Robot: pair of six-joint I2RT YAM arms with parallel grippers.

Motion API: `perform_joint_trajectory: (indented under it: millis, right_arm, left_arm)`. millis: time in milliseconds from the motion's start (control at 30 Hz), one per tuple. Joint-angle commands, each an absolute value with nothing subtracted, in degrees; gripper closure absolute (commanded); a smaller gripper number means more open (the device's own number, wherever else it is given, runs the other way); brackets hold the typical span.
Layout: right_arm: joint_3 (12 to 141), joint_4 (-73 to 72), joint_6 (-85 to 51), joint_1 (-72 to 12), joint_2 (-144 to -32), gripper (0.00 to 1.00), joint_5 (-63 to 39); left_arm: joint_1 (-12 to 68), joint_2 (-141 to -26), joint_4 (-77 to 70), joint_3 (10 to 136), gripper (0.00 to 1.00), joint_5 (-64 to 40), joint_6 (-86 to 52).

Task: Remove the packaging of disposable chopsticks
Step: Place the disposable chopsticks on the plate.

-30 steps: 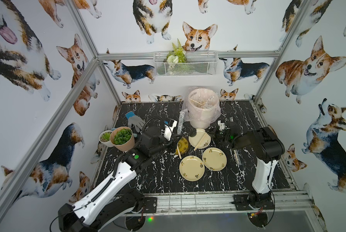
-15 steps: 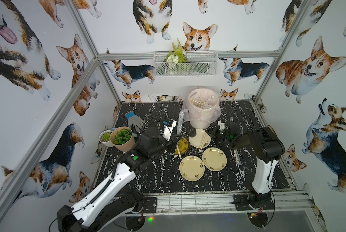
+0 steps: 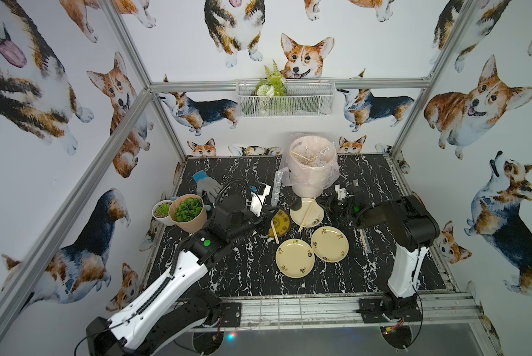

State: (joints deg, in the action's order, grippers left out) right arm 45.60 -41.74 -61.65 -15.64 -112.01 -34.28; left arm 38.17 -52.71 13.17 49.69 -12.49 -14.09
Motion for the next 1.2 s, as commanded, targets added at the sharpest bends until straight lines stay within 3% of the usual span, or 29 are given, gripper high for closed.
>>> perform_joint_trajectory:
  millis: [0,633,867,967,1033,1067,1167]
  right_arm:
    - [45.58,-41.31,-61.71,-15.66,-110.31,0.82,-33.33]
    - [34.72,-28.12,-59.09,-13.42,-88.90,0.79,-31.53]
    - [34.47,-6.04,-49.70,-14.10,-64.78,0.79,-34.19]
    - [38.49,2.00,-43.10,-16.17,-53.12,0.70,-34.85]
    - [41.43,2.74,-40.87,-17.13,-49.01,0.60,-35.82]
    - [43.32,2.09,-40.06,-17.71,-47.86,0.52,-37.25]
    - [49.97,1.60,-37.52,-20.01,-49.36,0.47,-41.59]
  left_arm:
    - [38.07,-52.81,12.92,49.99,1.00,-12.13,-13.43]
    - [38.14,-56.17,10.16,54.42,1.00,-14.61,-13.45]
    - [38.12,-61.01,6.67,57.63,1.00,-19.67,-12.39]
    - [38.10,-63.82,3.86,58.55,1.00,-24.37,-12.89]
    - [38.20,-66.10,1.54,59.38,1.00,-28.49,-13.82]
    - [38.23,-67.34,0.19,59.77,1.00,-30.93,-14.42]
    - [38.79,-70.29,-2.90,61.18,1.00,-36.83,-15.96]
